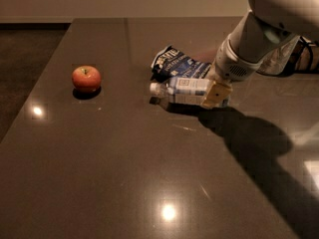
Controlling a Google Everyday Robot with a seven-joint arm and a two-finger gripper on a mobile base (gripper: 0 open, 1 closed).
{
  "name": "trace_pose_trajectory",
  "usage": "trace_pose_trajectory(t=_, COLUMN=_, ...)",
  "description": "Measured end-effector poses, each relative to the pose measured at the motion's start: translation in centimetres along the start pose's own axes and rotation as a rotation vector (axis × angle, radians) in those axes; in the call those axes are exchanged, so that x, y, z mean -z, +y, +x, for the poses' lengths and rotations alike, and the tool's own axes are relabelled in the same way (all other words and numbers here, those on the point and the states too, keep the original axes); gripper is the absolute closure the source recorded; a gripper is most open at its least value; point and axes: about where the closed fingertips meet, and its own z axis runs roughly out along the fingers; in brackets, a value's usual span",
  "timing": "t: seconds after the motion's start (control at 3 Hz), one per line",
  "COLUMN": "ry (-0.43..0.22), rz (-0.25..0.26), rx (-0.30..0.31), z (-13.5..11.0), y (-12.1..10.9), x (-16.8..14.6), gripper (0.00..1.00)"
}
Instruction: Move blue plastic bottle near blue chip bag
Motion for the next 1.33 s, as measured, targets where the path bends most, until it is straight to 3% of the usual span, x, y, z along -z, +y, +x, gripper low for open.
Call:
trace_pose_trajectory(t=0.67, ry=0.019, rz=-0.025, rx=-0.02, z=1.24, y=1.15, x=-1.29, gripper=0.14)
trace_pose_trajectory(t=1.0, ry=0.02, rz=-0.025, rx=-0.018, z=1.21, y=1.22, x=-1.28, gripper=0.0)
trace_pose_trajectory(t=1.33, ry=0.02, rz=-0.025, rx=-0.018, z=1.2, y=1.22, x=-1.28, gripper=0.0)
